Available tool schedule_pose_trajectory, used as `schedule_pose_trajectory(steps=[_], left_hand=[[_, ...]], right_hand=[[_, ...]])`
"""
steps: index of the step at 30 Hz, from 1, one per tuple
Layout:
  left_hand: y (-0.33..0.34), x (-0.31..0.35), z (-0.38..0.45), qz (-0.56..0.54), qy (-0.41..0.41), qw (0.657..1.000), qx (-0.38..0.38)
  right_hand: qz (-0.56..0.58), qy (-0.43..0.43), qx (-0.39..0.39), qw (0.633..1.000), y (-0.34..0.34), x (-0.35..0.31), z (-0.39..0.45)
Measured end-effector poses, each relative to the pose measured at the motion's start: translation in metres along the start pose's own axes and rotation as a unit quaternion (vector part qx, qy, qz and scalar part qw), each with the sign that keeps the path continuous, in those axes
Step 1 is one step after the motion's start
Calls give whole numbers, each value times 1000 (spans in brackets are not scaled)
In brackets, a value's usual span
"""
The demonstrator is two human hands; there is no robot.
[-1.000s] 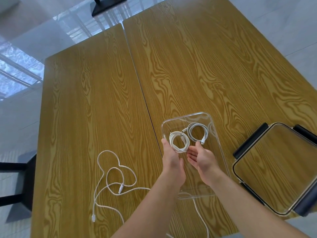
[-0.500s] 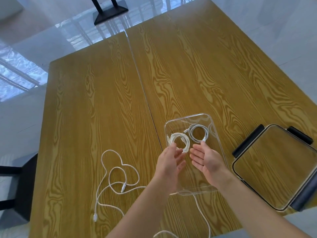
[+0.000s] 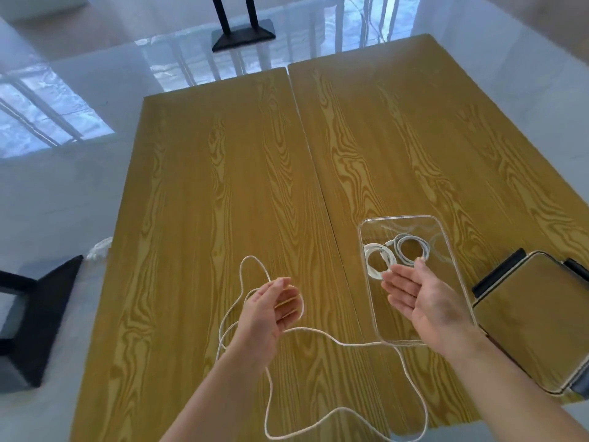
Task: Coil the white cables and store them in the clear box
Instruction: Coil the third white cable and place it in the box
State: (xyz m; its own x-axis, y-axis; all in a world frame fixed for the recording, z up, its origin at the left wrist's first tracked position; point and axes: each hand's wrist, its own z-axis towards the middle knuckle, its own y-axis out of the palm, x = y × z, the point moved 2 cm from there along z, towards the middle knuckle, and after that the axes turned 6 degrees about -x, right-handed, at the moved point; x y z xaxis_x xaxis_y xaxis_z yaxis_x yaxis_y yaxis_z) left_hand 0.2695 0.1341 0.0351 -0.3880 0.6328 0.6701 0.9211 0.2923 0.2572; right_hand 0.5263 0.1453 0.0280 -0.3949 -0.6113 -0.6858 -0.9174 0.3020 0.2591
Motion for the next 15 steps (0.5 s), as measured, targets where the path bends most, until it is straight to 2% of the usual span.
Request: schedule_pose_trajectory(steps=[10, 15], left_hand=[[-143, 5, -18, -12, 4, 998, 66], [-198, -7, -21, 31, 1, 996, 81]], right_hand=[[-53, 0, -36, 998, 81, 54, -39], [-88, 12, -44, 995, 110, 78, -46]])
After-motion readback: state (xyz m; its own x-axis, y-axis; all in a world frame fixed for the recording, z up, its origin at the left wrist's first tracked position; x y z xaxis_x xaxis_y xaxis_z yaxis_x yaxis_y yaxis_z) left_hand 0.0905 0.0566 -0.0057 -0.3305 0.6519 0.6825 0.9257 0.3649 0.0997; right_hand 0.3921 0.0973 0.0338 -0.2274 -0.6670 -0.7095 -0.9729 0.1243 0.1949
